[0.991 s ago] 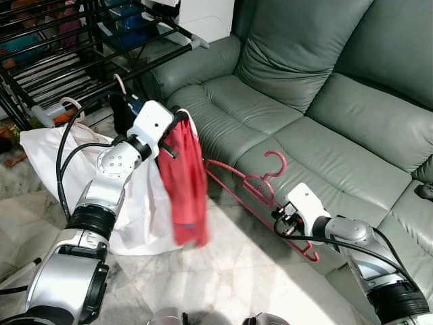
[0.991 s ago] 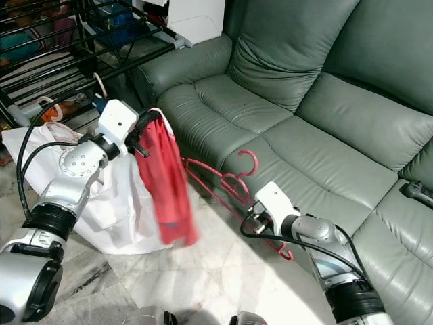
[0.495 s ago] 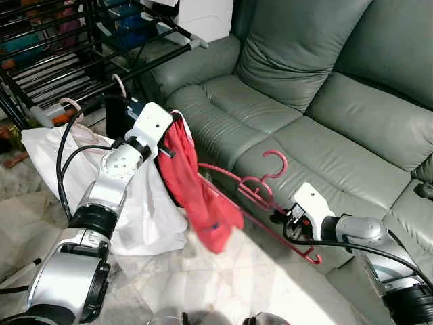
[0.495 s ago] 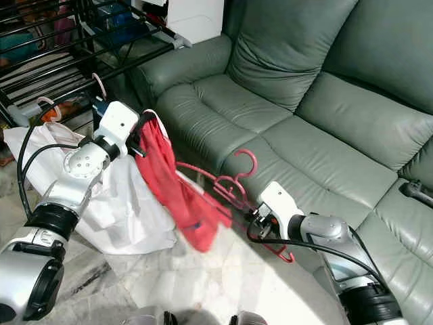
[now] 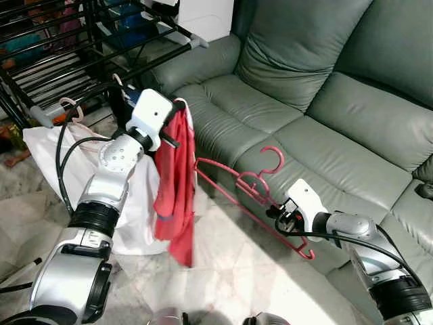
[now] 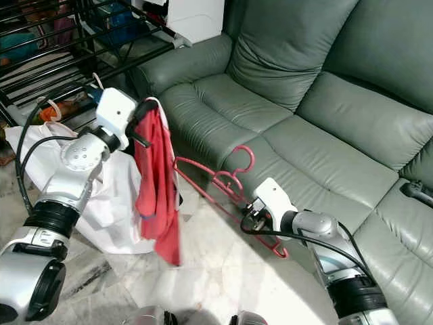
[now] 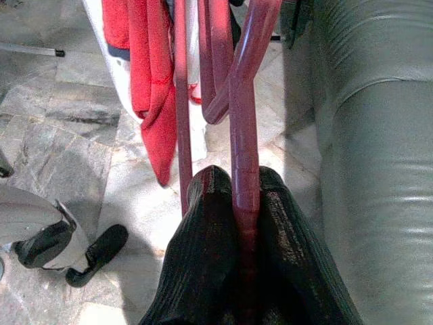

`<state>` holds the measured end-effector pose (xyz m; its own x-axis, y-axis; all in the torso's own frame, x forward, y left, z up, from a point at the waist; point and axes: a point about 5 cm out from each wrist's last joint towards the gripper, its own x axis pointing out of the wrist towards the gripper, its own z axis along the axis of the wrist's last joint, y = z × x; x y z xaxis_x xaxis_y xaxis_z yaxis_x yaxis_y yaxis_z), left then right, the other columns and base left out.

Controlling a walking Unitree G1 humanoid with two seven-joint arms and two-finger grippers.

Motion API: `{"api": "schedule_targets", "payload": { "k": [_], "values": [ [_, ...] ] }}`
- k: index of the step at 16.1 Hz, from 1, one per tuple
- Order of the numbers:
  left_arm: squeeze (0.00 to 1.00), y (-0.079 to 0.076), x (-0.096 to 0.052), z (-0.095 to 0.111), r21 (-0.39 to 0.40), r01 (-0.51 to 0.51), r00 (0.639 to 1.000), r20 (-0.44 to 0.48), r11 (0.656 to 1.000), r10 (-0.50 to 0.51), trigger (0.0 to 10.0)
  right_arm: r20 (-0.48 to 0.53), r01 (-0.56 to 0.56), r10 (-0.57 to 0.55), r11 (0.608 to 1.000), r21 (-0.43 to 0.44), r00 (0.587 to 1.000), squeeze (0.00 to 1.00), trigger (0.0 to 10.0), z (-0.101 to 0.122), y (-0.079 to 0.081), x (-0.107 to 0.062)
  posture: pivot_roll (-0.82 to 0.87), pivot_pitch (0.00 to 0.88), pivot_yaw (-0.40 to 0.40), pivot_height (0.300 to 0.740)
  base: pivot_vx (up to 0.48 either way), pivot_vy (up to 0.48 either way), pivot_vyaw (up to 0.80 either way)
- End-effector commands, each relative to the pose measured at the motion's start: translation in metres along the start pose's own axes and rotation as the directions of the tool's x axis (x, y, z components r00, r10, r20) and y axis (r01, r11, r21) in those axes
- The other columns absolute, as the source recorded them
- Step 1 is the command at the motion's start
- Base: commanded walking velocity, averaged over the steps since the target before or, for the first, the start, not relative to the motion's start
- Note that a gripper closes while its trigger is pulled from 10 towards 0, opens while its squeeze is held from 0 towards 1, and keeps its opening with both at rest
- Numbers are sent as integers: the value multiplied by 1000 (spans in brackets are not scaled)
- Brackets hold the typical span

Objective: Hang hanger

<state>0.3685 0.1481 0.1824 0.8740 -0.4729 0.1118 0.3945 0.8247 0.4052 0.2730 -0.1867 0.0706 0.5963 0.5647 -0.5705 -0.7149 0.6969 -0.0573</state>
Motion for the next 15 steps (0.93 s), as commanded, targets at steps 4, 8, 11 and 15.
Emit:
{"api": "schedule_targets", "payload": {
  "k": [4,8,11,15],
  "values": [
    [0,-9,-2,24,-85,117,989,104,989,-108,10000,14,94,-94,996,14,995,0,10000,2,-12,4,-26,0,41,740,0,0,0],
    [0,-19,-2,36,-116,171,977,150,978,-153,10000,31,112,-112,993,29,993,0,10000,5,-15,8,-23,0,38,740,0,0,0],
    [0,-17,-2,29,-102,137,986,107,985,-126,10000,31,71,-72,997,17,997,0,10000,3,-15,-2,-25,0,38,740,0,0,0],
    [0,1,-1,13,-41,-17,1000,10,999,18,10000,-5,-46,45,998,-52,999,0,10000,4,-14,-28,-34,0,48,740,0,0,0]
  ]
}}
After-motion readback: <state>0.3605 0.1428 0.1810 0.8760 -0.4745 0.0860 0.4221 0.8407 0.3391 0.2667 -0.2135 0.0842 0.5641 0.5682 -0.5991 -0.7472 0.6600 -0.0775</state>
